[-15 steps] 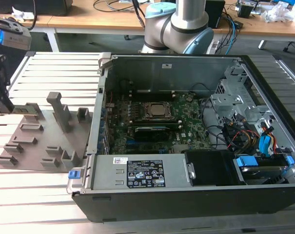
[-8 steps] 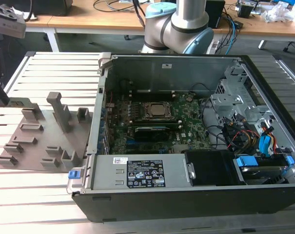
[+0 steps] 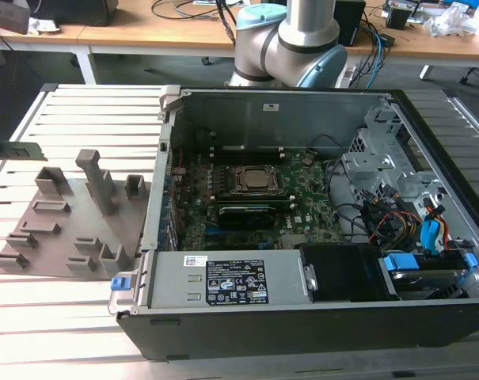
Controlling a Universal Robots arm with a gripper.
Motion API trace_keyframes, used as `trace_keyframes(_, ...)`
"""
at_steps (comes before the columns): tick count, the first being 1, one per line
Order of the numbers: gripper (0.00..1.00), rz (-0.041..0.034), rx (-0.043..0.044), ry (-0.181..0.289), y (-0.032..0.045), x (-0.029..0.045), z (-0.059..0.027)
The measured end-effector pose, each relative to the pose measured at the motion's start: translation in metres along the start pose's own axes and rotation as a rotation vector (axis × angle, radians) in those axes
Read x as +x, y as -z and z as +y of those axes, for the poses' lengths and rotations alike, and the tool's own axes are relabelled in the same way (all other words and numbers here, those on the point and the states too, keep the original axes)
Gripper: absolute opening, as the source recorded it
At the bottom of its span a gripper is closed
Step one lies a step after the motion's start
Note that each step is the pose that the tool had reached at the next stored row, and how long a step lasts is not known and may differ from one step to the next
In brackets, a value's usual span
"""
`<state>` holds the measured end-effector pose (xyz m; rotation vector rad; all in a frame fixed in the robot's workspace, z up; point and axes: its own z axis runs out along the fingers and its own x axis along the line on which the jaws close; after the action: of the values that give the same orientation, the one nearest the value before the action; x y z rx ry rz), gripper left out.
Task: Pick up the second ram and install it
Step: 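Pick up the second ram and move it above second insertion slot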
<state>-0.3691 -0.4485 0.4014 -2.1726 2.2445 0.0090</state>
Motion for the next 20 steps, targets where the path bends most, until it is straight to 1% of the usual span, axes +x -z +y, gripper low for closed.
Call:
trace_keyframes(5,0.14,0.0,0.0001,0.0,0.0156,-0.0003,-0.0001)
trace_keyframes(6,0.14,0.0,0.0001,0.0,0.0204,-0.0004,-0.0002)
trace_keyframes(8,0.14,0.0,0.0001,0.0,0.0267,-0.0004,-0.0002)
trace_keyframes(12,0.14,0.0,0.0001,0.0,0.033,-0.0006,-0.0003)
trace_keyframes(13,0.14,0.0,0.0001,0.0,0.0355,-0.0006,-0.0003)
trace_keyframes(15,0.14,0.0001,0.0,0.0,0.0431,-0.0007,-0.0003)
trace_keyframes(20,0.14,0.0001,0.0,0.0,0.0564,-0.0009,-0.0005)
